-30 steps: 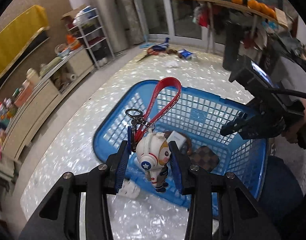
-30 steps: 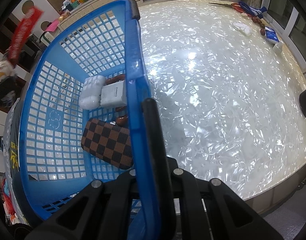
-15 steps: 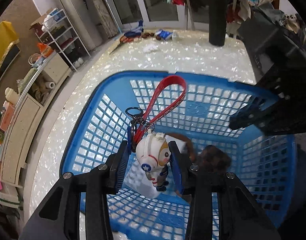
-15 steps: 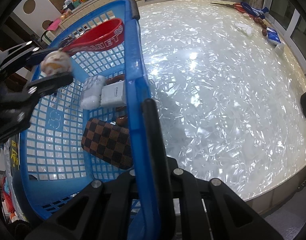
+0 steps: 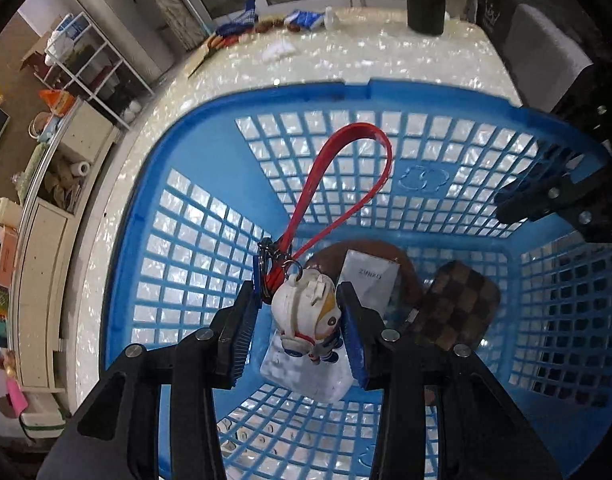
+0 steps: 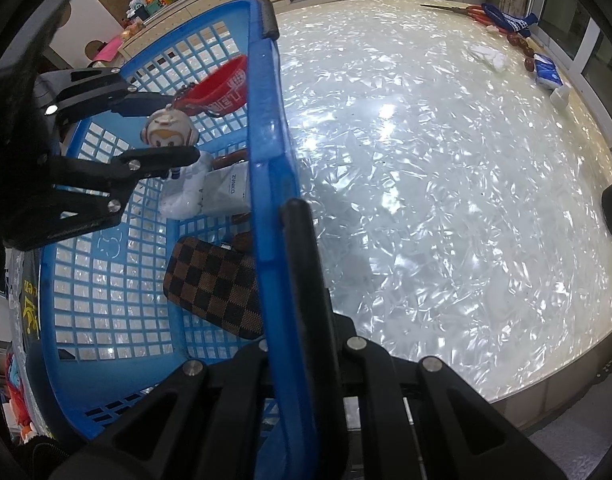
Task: Organize rigid objects
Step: 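Carry the astronaut keychain into the basket and open the left gripper, then move the left gripper to the white USB stick and grasp it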
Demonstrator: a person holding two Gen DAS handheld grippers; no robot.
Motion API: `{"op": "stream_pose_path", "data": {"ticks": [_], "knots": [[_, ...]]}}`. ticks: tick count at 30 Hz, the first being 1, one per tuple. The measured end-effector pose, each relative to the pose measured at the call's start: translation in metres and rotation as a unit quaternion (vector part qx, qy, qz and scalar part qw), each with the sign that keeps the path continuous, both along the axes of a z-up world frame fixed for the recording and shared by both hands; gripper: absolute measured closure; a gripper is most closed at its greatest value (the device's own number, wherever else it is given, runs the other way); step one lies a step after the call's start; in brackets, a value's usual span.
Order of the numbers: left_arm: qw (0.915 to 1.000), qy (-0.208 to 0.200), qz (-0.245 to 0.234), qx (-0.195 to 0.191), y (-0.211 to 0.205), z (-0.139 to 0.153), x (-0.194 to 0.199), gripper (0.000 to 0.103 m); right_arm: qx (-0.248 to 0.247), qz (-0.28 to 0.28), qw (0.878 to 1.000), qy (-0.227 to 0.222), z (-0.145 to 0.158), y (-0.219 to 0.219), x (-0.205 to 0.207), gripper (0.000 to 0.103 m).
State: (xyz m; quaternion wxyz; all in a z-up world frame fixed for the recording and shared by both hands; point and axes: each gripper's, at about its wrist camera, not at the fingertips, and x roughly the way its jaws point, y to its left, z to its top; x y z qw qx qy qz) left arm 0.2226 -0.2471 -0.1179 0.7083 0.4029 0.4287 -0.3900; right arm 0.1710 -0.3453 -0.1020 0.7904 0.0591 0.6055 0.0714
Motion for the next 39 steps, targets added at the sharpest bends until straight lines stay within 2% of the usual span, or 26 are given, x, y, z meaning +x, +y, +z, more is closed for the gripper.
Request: {"op": "stream_pose_path", "data": {"ticks": [5, 8, 10, 13, 15, 19, 21, 27, 31, 34, 39], "knots": [[0.9997, -0.018, -0.011, 0.011, -0.002, 0.000, -0.004, 0.056, 0.001, 0.001, 1.000, 0.000, 0.001, 0.001, 0.000, 0.097], [0.9997, -0.011, -0.014, 0.014, -0.002, 0.001, -0.005, 0.039, -0.001, 0.001, 1.000, 0.000, 0.001, 0.002, -0.001, 0.097], [0.9997, 0.002, -0.021, 0.010, 0.000, 0.005, -0.006, 0.023, 0.001, 0.000, 1.000, 0.000, 0.001, 0.002, -0.001, 0.097], [0.9996, 0.016, -0.022, -0.001, 0.003, 0.010, -0.007, 0.011, 0.002, 0.000, 1.000, 0.000, 0.001, 0.002, -0.001, 0.097], [0.9997, 0.020, -0.015, -0.007, 0.006, 0.013, -0.005, 0.007, 0.001, 0.001, 1.000, 0.000, 0.000, 0.001, -0.001, 0.097], [0.9998, 0.012, -0.007, -0.015, 0.011, 0.026, -0.008, 0.005, 0.002, -0.001, 1.000, 0.000, 0.001, 0.001, 0.000, 0.097], [0.9996, 0.008, -0.003, -0.026, 0.014, 0.040, -0.008, 0.000, 0.004, -0.001, 1.000, 0.000, 0.000, -0.001, 0.000, 0.097], [0.9972, -0.036, 0.030, -0.059, 0.041, 0.104, -0.018, 0.000, 0.007, -0.001, 1.000, 0.000, 0.000, -0.003, 0.000, 0.096], [0.9941, -0.046, 0.049, -0.086, 0.066, 0.143, -0.036, 0.000, 0.006, -0.001, 1.000, -0.001, 0.000, -0.003, -0.001, 0.096], [0.9924, -0.061, 0.065, -0.085, 0.085, 0.159, -0.048, 0.000, 0.005, 0.000, 1.000, -0.001, 0.000, -0.003, -0.001, 0.096], [0.9898, -0.069, 0.101, -0.073, 0.121, 0.165, -0.067, 0.000, 0.002, 0.004, 1.000, -0.002, 0.000, -0.003, -0.001, 0.096]]}}
